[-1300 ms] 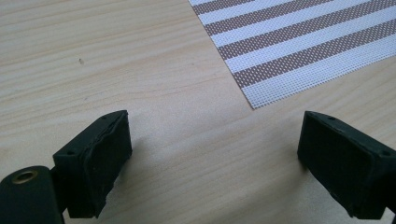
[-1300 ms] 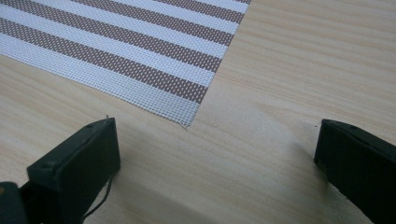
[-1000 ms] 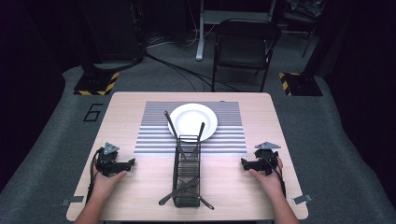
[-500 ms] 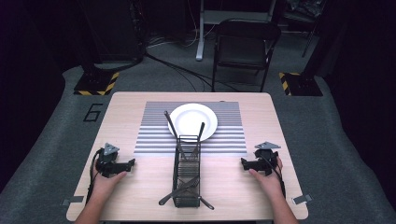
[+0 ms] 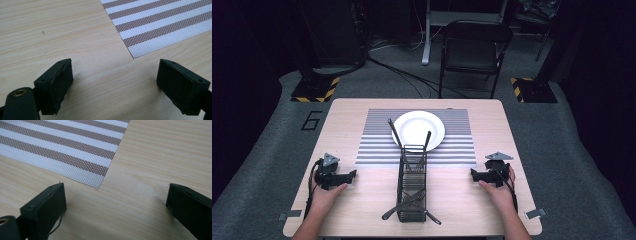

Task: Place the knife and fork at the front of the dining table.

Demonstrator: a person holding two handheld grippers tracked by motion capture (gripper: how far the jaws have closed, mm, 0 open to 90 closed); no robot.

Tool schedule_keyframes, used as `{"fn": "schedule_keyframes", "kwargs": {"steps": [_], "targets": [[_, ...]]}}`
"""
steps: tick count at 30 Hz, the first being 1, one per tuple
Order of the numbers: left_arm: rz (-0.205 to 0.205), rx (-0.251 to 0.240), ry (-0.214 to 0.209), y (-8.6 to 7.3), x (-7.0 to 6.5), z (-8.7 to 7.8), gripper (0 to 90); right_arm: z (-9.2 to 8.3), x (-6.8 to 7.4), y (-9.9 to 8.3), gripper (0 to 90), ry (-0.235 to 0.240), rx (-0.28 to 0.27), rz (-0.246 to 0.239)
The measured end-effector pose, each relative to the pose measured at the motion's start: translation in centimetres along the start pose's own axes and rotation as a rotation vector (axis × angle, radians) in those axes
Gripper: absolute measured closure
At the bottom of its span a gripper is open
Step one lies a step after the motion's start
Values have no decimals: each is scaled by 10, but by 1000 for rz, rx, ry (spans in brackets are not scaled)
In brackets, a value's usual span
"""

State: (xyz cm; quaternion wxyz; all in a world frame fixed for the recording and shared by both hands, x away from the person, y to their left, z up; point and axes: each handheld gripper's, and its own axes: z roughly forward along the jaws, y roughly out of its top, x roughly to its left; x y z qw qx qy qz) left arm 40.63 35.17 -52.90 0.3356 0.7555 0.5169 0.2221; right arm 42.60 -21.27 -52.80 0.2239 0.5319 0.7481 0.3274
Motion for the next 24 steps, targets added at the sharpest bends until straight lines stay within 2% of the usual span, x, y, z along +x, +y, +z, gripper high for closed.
{"fn": "schedule_keyframes", "kwargs": {"steps": [3,5,7,17,19,24], "targets": [[0,0,0,0,0,0,134,-4,0,0,168,-12,-15,19],[0,0,0,0,0,0,134,-6,-1,1,178,9,-1,41],[1,0,0,0,0,0,134,-7,-1,2,193,15,3,43],[3,-1,2,1,0,0,138,-21,14,11,275,36,-34,4],[4,0,2,1,0,0,138,-25,16,13,287,43,-39,13],[4,-1,2,1,0,0,138,-28,18,17,324,59,-43,-2]]}}
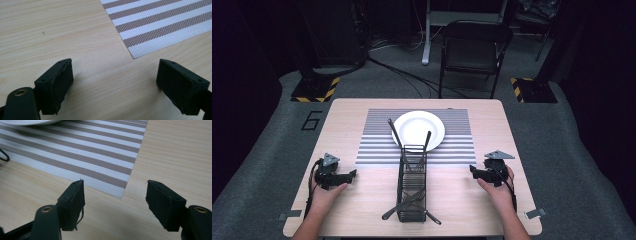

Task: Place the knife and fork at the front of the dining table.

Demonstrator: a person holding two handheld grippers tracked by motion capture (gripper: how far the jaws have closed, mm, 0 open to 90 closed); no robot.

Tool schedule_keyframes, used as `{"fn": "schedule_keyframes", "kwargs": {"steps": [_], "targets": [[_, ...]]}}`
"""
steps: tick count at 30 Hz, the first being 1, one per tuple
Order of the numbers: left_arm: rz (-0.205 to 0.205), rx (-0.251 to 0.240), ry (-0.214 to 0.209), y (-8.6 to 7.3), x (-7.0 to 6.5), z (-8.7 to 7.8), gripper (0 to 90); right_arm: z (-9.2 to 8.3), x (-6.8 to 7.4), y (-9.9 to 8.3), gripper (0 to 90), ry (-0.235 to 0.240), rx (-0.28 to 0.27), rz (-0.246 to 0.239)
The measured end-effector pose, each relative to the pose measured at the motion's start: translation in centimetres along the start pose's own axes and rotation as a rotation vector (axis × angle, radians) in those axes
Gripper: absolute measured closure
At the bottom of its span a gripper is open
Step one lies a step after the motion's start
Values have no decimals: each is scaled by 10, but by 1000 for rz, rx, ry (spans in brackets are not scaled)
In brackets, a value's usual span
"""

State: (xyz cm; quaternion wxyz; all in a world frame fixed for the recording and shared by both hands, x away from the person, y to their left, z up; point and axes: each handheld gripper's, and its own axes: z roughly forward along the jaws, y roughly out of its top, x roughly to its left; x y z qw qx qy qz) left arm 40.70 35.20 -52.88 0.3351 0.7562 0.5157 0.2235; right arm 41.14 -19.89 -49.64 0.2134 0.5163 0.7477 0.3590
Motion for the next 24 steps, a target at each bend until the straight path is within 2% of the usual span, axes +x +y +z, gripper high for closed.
{"fn": "schedule_keyframes", "kwargs": {"steps": [7,14,24], "targets": [[-1,-4,1,0,0,0,138,-6,10,7,344,39,5,-12],[-1,-4,1,0,0,0,138,-12,17,11,354,58,8,-40],[-1,-3,2,0,0,0,138,-15,25,17,362,89,8,-51]]}}
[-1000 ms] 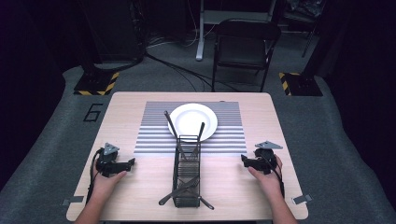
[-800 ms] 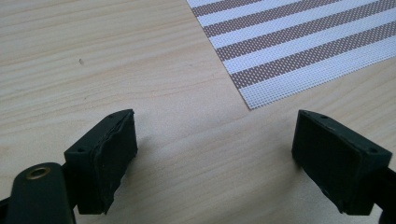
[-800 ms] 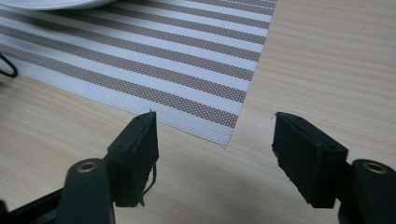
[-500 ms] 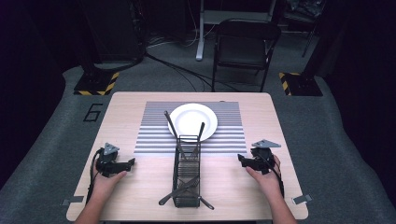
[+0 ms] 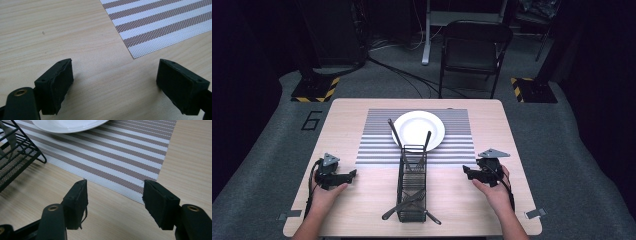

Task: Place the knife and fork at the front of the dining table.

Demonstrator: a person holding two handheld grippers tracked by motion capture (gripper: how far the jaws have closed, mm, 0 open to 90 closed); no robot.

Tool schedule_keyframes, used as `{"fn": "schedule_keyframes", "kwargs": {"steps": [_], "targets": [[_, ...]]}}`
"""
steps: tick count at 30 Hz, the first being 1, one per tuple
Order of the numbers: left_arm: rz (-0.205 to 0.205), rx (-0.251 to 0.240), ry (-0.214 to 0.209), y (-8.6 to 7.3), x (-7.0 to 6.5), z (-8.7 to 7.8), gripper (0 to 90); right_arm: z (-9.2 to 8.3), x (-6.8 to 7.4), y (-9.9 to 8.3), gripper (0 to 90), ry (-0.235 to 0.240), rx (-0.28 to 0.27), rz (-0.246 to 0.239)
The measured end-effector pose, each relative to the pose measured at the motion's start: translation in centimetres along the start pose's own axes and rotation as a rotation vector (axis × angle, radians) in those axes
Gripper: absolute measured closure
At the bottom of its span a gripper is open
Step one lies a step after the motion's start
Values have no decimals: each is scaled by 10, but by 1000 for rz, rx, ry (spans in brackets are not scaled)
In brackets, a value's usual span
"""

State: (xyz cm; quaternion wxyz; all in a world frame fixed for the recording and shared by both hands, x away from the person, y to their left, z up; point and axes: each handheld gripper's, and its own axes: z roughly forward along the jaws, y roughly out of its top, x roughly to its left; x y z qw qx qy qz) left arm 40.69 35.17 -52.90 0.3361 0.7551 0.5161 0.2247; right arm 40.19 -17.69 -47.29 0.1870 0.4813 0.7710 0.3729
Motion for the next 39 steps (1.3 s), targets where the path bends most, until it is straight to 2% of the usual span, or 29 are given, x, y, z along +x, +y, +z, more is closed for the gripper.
{"fn": "schedule_keyframes", "kwargs": {"steps": [18,32,35,39], "targets": [[-1,0,1,0,0,0,138,-5,9,19,369,31,-6,-7],[-2,0,1,0,0,0,138,-6,19,35,400,97,-14,-6],[-3,0,1,0,0,0,138,-7,25,42,404,107,-17,-32],[-2,0,2,0,0,0,138,-7,29,48,408,122,-18,-36]]}}
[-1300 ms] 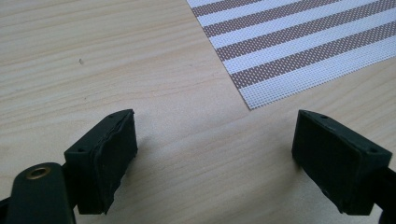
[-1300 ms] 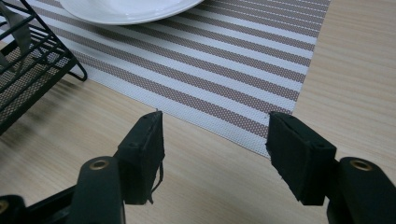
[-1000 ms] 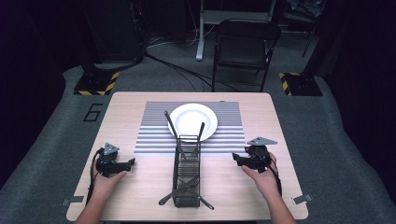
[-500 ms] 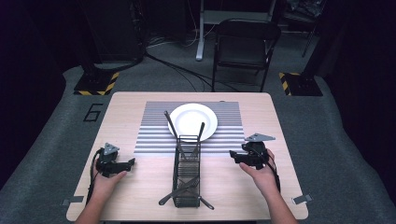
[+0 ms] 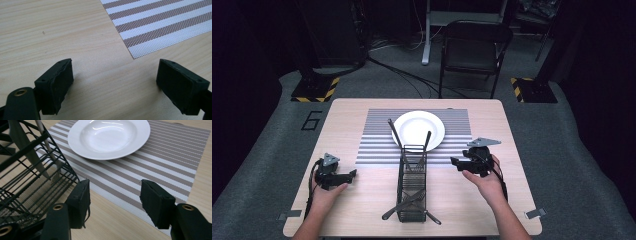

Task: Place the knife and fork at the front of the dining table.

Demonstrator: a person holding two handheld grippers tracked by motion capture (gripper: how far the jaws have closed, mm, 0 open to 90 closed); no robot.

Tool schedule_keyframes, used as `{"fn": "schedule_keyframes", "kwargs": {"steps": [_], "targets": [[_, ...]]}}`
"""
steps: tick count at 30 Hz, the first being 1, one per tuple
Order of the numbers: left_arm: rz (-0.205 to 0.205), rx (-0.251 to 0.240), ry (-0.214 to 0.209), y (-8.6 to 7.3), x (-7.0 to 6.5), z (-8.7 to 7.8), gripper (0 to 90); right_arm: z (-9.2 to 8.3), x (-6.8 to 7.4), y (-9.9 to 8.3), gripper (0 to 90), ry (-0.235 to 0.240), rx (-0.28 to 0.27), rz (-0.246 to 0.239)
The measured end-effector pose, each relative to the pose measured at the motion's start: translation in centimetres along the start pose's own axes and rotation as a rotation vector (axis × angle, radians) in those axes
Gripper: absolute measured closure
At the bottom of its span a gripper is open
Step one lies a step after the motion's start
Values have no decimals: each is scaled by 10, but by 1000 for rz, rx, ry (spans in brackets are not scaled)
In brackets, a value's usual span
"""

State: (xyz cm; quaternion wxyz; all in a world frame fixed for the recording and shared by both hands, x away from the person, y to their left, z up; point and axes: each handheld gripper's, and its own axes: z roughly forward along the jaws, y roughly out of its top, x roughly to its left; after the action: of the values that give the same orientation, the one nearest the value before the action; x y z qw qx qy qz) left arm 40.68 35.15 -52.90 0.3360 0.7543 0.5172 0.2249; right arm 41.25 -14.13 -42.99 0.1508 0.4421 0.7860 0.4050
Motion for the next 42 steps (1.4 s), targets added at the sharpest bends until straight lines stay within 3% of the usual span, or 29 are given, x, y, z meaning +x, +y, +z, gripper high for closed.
{"fn": "schedule_keyframes", "kwargs": {"steps": [31,42], "targets": [[-6,-10,2,0,0,1,138,-10,32,50,453,108,-26,-71],[-3,-2,0,0,0,0,138,-2,42,61,437,152,-19,-92]]}}
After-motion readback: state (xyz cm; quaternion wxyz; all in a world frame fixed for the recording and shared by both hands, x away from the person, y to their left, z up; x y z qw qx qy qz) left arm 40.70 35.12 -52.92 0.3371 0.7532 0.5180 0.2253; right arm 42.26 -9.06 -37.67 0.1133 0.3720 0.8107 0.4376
